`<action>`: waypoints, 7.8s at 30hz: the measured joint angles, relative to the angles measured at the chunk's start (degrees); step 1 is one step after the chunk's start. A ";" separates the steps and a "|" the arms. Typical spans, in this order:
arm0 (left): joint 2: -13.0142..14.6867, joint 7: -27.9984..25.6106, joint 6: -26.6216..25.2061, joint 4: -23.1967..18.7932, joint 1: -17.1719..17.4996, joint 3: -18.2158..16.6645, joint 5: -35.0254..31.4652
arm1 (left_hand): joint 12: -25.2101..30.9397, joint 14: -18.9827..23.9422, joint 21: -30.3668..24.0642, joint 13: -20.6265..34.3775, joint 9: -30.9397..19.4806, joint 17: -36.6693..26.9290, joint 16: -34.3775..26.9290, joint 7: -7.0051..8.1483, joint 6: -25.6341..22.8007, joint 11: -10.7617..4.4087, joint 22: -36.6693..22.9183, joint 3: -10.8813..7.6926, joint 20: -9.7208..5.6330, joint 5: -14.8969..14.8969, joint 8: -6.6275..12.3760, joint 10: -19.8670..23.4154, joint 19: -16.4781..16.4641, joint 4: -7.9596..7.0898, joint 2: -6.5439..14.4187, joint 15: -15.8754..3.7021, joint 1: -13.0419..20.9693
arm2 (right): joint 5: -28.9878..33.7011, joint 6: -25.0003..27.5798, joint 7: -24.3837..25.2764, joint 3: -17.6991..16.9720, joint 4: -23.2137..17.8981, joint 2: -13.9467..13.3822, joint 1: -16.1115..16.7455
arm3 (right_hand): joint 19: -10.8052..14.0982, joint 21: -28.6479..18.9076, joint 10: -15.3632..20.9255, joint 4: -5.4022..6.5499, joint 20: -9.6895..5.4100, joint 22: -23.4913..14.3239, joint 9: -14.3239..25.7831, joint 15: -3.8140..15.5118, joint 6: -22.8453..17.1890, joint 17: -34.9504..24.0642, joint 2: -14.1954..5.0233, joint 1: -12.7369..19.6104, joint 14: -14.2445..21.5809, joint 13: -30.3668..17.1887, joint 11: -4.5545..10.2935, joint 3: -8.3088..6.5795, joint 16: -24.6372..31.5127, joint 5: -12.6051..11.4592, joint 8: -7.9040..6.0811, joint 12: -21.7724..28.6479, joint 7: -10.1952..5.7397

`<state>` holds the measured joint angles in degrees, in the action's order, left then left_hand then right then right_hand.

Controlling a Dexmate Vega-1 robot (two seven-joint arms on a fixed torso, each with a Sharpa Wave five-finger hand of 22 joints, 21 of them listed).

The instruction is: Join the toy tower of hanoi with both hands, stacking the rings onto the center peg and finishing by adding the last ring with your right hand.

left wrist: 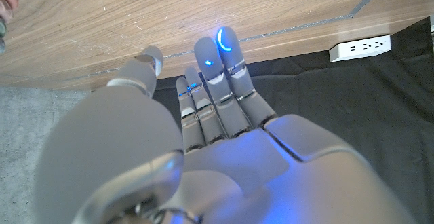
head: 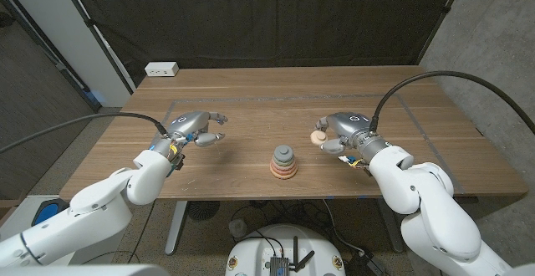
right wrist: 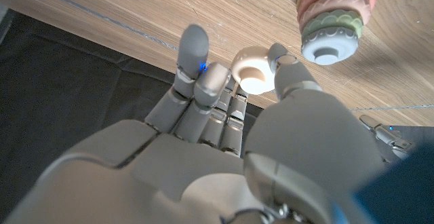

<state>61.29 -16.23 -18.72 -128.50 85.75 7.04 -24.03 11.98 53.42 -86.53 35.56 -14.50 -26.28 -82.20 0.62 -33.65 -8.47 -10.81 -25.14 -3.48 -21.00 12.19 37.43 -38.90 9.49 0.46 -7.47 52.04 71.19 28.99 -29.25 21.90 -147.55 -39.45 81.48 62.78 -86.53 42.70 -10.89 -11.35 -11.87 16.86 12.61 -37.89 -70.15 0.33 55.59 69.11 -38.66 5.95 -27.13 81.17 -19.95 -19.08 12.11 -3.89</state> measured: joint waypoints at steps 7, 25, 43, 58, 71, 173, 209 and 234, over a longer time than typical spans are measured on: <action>-0.25 0.26 0.22 -0.14 0.28 -0.19 -0.32 | 0.00 0.00 0.00 0.00 -0.31 0.00 0.00 0.00 0.00 0.00 0.00 0.00 0.00 0.00 0.00 0.00 0.00 0.00 0.00 0.00 0.00 | -0.60 -0.94 0.01 1.44 -0.02 -0.67 -1.89 | 0.00 0.00 0.00 0.00 0.00 0.00 0.00 0.00 0.00 -0.02 0.00 0.00 0.00 0.00 0.00 0.00 0.23 0.02 0.00 -0.20 0.00; -0.99 0.79 0.61 0.36 -0.31 -0.15 -0.83 | 0.00 0.00 0.00 -0.19 -0.30 -0.01 0.00 0.01 -0.01 0.01 0.00 0.00 -0.20 0.00 0.00 0.01 0.20 0.00 0.00 0.00 0.00 | -3.02 -4.39 -2.71 4.99 1.07 -1.22 -7.98 | 0.00 0.00 -0.01 0.00 0.00 0.01 -0.27 0.00 0.01 -0.01 0.00 0.00 0.00 -0.36 0.01 0.00 0.86 0.00 0.15 -0.49 -0.01; -1.11 1.08 1.23 0.98 -0.83 0.33 -1.05 | 0.00 0.00 0.00 -0.26 -0.29 -0.01 0.00 0.02 -0.02 0.03 0.01 0.00 -0.20 0.00 0.00 0.02 0.20 0.00 0.00 0.00 0.00 | -4.75 -7.84 -6.48 10.26 3.32 -1.26 -16.27 | -0.01 0.40 -0.01 -0.24 0.00 0.16 -0.54 0.00 0.02 0.13 0.00 0.00 0.00 -0.47 0.02 -0.23 0.86 0.01 0.46 -0.42 -0.02; -1.02 1.08 1.24 0.63 0.49 -0.55 -1.06 | 0.00 0.00 0.00 -0.26 -0.29 -0.01 0.00 0.02 -0.02 0.04 0.01 0.00 -0.20 0.00 0.00 0.04 0.19 0.00 0.00 0.00 0.00 | -2.98 -9.79 -11.30 13.33 4.76 0.05 -20.42 | -0.01 0.40 -0.02 -0.23 0.00 0.10 -0.52 0.08 0.02 0.24 0.00 0.00 -0.74 -0.49 0.02 -0.23 0.86 0.14 0.55 -0.44 -0.03; -1.15 1.13 1.21 0.05 1.44 -1.24 -1.46 | 0.00 0.01 0.00 -0.23 -0.28 -0.01 0.00 0.03 -0.03 0.10 0.01 0.00 -0.20 0.00 0.00 0.11 0.19 0.00 0.00 0.00 0.00 | -2.58 -9.78 -14.21 14.28 6.05 1.04 -21.84 | -0.01 0.40 -0.02 -0.23 0.00 0.00 -0.78 0.08 0.12 0.24 0.00 0.00 -0.73 -0.50 0.02 -0.23 0.86 0.23 0.57 -0.64 -0.12; -1.15 2.60 4.36 2.35 1.14 -2.03 0.35 | 0.00 0.01 -0.31 -0.12 -0.27 0.26 0.00 -0.01 -0.23 0.09 0.01 -0.55 -0.20 0.00 0.00 0.34 0.19 0.07 0.15 0.00 -0.76 | 6.90 -11.37 -23.31 18.34 10.38 3.54 -24.70 | -1.05 1.16 -5.57 1.66 0.61 0.43 -0.74 -0.01 7.23 0.93 0.58 -2.80 -3.49 0.46 1.42 -3.07 -0.27 0.02 4.36 -1.75 -0.78; -2.14 2.36 5.22 2.11 3.53 -4.38 -0.07 | 0.00 0.01 -0.31 -0.13 -0.56 0.11 0.00 -0.09 -0.34 0.38 0.01 -0.71 -0.20 0.00 0.00 0.63 0.19 0.24 0.46 0.00 -1.07 | 11.81 -13.82 -24.86 17.97 9.72 5.27 -22.83 | -3.00 2.64 -16.62 1.51 1.32 0.98 -1.18 -0.64 14.68 2.26 3.37 -3.02 -5.55 3.91 -1.04 -1.90 -4.30 1.99 7.05 -1.97 -0.90; -3.66 3.42 5.68 1.27 4.81 -6.86 -0.16 | 0.00 0.01 -0.31 0.17 -0.55 0.13 0.00 -0.08 -0.34 0.39 0.01 -0.71 -0.20 0.00 0.00 0.64 0.19 0.24 0.45 0.00 -1.06 | 14.77 -10.76 -21.52 13.31 6.03 6.19 -16.69 | -3.20 3.08 -11.64 1.96 1.53 1.05 -1.01 -0.95 10.55 2.03 2.88 -3.48 -5.80 5.50 0.79 -1.46 -6.46 2.83 5.04 0.24 -1.30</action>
<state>57.63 -12.81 -13.04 -127.23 90.56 0.18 -24.19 11.98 53.42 -86.84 35.74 -15.04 -26.15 -82.20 0.53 -33.99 -8.09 -10.80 -25.85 -3.68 -21.00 12.19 38.06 -38.71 9.73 0.91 -7.47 50.98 85.96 18.23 -50.77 35.22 -141.52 -33.26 64.79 59.59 -83.45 31.06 -8.93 -9.82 -10.82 15.85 11.66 -27.34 -68.12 3.21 52.12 63.31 -33.16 6.75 -28.59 74.71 -17.13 -14.04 12.35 -5.20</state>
